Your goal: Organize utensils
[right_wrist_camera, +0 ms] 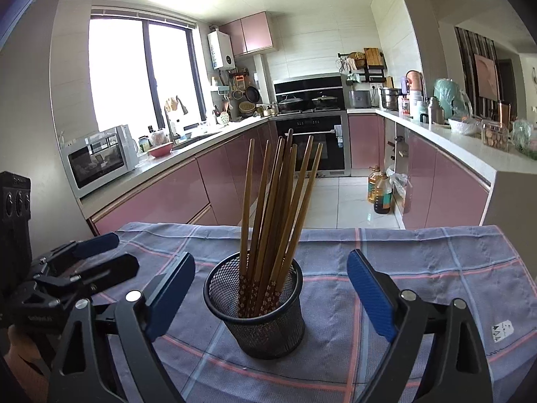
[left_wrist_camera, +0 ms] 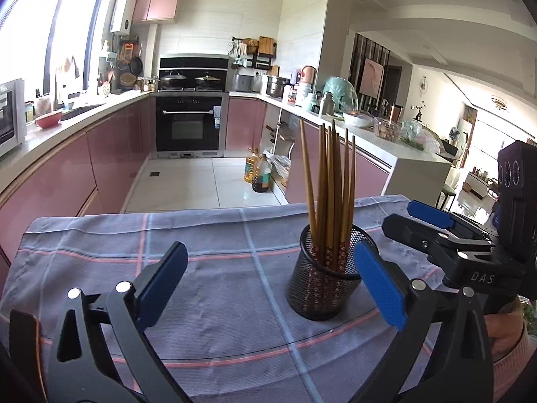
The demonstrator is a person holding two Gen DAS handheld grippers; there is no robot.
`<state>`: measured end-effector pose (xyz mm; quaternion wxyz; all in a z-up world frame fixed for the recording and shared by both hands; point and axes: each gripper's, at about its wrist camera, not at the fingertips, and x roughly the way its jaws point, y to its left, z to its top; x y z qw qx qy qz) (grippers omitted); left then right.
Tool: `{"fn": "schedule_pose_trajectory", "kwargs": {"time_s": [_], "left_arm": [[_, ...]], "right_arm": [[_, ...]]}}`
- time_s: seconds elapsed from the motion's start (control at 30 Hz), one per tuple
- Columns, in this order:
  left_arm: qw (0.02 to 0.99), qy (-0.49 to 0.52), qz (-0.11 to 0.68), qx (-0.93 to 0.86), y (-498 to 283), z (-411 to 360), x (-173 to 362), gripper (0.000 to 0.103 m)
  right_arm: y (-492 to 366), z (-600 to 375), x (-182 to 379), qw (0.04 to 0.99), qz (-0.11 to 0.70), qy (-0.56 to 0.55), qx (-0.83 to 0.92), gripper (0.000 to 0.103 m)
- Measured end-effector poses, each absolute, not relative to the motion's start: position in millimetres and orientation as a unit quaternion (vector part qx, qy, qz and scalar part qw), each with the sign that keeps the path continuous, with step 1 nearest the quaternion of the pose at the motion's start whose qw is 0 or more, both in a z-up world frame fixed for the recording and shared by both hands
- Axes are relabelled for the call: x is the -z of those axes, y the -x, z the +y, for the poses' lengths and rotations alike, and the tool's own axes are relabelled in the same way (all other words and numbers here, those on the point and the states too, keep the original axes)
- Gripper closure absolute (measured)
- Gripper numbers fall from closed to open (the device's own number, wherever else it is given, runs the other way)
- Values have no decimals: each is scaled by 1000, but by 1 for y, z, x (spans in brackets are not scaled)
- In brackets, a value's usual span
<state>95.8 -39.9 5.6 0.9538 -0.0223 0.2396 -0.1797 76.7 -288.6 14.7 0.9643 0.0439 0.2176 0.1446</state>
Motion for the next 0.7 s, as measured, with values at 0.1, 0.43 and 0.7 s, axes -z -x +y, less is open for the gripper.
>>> {"fn": "schedule_pose_trajectory", "kwargs": {"time_s": [0.1, 0.43, 0.7], "left_arm": [[963, 26, 219, 154, -78, -22, -8, 5], [984, 23, 151, 88, -29, 5, -22, 5], [990, 16, 121, 68, -3, 7, -23, 5]], "right_arm": [[-61, -282, -14, 970, 201, -20, -134, 6], [-19, -263, -9, 981, 157, 5, -113, 6], [-4, -257, -15, 984, 136, 1, -113, 6]]}}
